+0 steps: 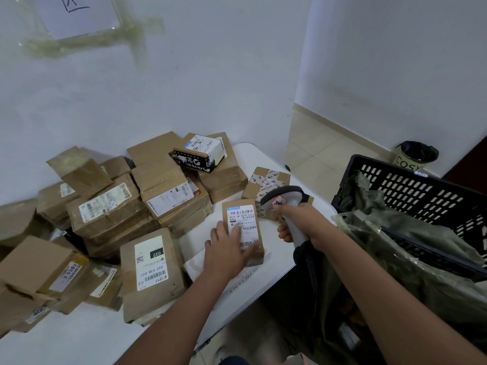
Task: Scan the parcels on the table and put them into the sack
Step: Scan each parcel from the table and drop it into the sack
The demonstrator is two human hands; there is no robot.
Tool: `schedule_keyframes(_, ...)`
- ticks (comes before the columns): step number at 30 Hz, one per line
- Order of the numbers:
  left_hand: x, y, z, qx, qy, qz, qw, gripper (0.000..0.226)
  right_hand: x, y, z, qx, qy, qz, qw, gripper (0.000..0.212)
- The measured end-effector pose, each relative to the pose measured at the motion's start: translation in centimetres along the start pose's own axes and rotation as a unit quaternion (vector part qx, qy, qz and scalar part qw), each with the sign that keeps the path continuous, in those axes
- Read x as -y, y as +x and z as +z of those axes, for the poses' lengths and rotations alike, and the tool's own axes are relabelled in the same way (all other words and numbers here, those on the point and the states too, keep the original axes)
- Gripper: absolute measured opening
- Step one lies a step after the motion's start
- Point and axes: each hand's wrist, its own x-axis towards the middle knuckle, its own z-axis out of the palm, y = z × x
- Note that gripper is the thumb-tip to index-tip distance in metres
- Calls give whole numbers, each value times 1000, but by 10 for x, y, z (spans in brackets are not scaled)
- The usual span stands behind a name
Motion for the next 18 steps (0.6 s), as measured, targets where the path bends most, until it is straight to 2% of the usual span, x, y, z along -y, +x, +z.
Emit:
schedule_keyframes(5,-37,25,-5,106,-55,-87,989,90,-31,-2,-31,-43,35,37,998,33)
schedule_keyframes(7,-45,29,-4,127,-78,-104,983,90,-44,-6,-47,-54,45,69,995,34)
schedule_keyframes(11,-56,21,-8,88,-97,-37,991,79,-76,-13,-83,-94,73,101,988,33)
schedule_keyframes(13,-64,16,-12,104,-128,-2,986,74,-94,-16,-101,-113,89,114,983,32)
schedule_keyframes(16,-80,11,-27,226,-194,23,954,62,-124,-22,-133,-106,105,154,977,33)
schedule_keyframes(18,-95,9,-42,352,-242,28,904,51,-144,-28,-154,-93,108,184,973,33)
